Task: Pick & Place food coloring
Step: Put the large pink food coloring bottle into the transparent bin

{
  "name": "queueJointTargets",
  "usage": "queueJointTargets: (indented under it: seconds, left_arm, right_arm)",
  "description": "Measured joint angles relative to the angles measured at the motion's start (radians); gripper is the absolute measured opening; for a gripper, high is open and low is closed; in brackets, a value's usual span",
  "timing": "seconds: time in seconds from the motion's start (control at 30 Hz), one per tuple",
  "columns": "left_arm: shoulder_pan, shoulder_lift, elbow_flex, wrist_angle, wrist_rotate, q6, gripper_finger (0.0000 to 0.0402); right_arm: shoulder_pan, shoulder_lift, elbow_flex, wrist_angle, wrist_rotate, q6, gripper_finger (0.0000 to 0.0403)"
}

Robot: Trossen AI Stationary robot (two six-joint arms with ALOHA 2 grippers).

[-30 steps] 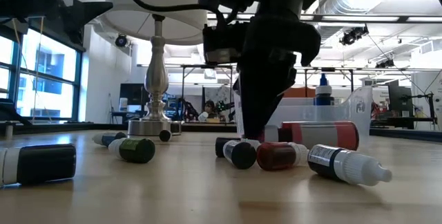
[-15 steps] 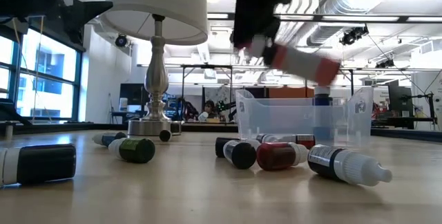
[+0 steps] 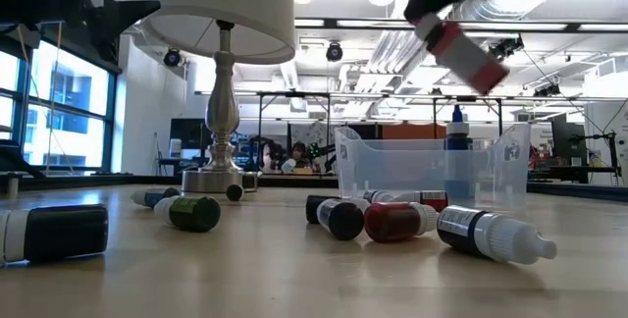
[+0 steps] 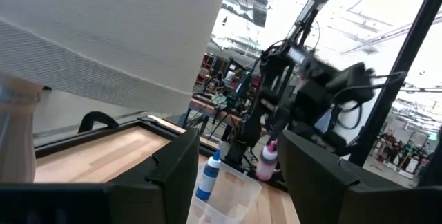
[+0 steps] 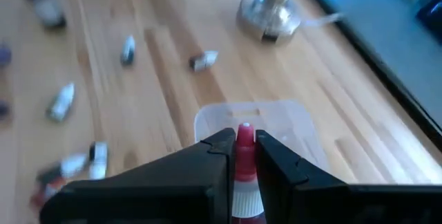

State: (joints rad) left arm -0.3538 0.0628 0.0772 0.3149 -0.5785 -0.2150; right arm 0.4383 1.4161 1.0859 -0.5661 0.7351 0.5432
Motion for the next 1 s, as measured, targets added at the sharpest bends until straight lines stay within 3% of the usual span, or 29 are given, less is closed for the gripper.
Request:
queueJointTargets:
  seconds: [0.17,0.37,0.6,1.0]
  left_arm:
    - [0.000,0.000,0.000,0.010,-0.012,0.000,0.0195]
    - [0.000,0.000,0.000,0.009,-0.015,0.000,0.0195]
    - [0.000,0.000,0.000,0.009,-0.019,0.000,0.0195]
    - [0.000,0.000,0.000,0.008,-0.068,0.000,0.0195]
  right_arm:
    - [0.028,-0.086,-0.334,0.465,0.172,-0.129,0.0032]
    - [0.025,-0.109,-0.573,0.796,0.219,-0.183,0.0035]
    - [0.025,-0.109,-0.730,0.941,0.257,-0.185,0.0038]
    - [0.025,-0.109,-0.810,1.075,0.281,-0.259,0.0040]
